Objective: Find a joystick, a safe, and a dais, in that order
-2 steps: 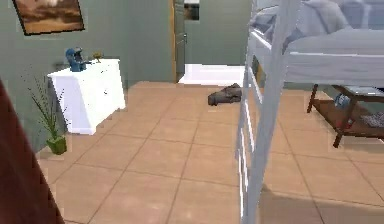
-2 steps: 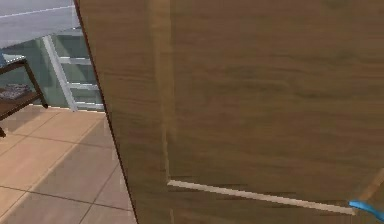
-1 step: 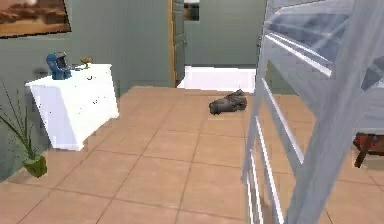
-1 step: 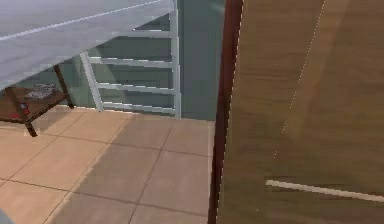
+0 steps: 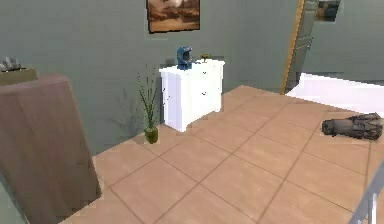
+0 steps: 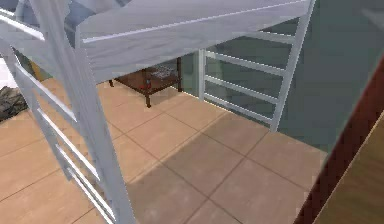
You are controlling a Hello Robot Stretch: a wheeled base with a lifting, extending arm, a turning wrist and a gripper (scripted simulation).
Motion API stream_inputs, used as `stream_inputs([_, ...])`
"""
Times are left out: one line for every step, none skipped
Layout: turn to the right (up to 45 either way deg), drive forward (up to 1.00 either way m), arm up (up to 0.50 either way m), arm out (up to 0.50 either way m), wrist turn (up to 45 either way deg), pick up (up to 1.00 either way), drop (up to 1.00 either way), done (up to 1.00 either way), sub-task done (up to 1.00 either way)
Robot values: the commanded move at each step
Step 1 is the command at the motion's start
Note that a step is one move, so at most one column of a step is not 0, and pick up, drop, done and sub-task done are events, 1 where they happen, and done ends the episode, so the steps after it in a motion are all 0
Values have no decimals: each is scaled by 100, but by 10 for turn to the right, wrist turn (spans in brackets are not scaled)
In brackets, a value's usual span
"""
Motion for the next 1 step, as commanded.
stream_inputs([0, 45, 0, 0, 0, 0, 0, 0, 0])
